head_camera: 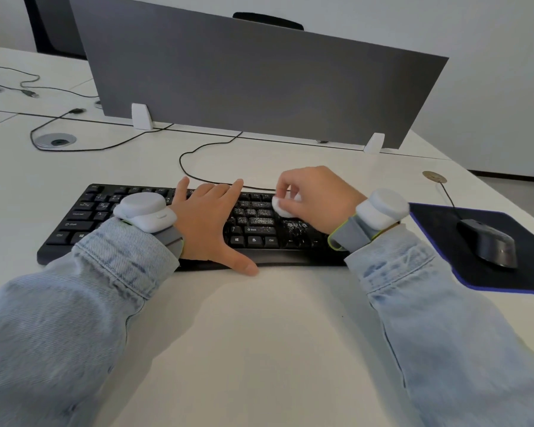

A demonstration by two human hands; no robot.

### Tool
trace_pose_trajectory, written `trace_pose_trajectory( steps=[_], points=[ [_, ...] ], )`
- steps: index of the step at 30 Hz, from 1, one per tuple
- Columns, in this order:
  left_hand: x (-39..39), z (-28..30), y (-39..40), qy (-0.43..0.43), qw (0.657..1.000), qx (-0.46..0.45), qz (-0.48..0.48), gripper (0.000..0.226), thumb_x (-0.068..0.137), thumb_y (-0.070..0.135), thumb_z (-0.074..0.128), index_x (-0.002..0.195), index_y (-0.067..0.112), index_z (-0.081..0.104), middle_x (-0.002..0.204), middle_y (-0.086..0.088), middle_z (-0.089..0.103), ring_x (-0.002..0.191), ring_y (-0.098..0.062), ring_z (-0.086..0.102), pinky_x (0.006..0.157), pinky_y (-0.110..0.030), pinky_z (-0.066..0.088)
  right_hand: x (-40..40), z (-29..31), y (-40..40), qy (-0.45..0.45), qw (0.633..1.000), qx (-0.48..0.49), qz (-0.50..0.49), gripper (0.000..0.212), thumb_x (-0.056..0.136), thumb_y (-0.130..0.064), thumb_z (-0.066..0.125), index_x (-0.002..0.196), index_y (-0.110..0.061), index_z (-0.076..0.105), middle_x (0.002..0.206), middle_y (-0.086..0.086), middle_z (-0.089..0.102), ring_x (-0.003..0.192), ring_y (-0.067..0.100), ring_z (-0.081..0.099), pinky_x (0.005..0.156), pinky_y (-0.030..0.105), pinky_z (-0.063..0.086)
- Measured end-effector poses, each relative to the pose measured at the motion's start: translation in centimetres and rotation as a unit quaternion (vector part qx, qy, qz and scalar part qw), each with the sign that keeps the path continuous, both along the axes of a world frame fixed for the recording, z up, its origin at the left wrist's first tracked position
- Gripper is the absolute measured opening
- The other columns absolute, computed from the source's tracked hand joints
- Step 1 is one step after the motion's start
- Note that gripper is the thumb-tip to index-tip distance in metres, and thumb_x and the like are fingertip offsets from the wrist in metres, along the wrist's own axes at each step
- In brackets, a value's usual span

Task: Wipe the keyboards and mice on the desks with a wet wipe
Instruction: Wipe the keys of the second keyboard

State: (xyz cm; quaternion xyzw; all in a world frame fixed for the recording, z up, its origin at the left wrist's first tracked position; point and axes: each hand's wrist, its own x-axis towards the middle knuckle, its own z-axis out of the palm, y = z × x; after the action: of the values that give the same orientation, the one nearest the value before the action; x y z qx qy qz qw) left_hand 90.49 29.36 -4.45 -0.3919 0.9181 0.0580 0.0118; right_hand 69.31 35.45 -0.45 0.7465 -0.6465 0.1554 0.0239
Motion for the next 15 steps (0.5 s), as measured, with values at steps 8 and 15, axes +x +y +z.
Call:
trace_pose_trajectory(
  steps=[8, 15],
  points=[
    [0.0, 0.3, 0.3, -0.004, 1.0, 0.004, 0.002, 0.159, 0.038, 0.104, 0.049, 0.158, 0.022, -0.014, 0.165, 0.005, 0.014, 0.153, -0.019, 0.009, 0.121, -0.061, -0.008, -2.4, 0.6, 0.7, 0.045, 0.995, 0.075, -0.051, 0.009, 0.086, -0.02, 0.063, 0.087, -0.013, 0.068, 0.079, -0.008, 0.059, 0.082, 0.016, 0.058, 0.067, 0.023, 0.037],
    [0.1, 0.1, 0.1, -0.002, 1.0, 0.0, 0.002, 0.16, 0.029, 0.105, 0.035, 0.158, 0.023, -0.014, 0.166, 0.005, 0.014, 0.153, -0.02, 0.009, 0.121, -0.061, -0.007, 0.4, 0.1, 0.8, -0.053, 0.998, 0.015, 0.036, 0.006, 0.085, -0.022, 0.065, 0.083, -0.017, 0.066, 0.083, -0.009, 0.066, 0.081, 0.009, 0.059, 0.071, 0.021, 0.044]
  ],
)
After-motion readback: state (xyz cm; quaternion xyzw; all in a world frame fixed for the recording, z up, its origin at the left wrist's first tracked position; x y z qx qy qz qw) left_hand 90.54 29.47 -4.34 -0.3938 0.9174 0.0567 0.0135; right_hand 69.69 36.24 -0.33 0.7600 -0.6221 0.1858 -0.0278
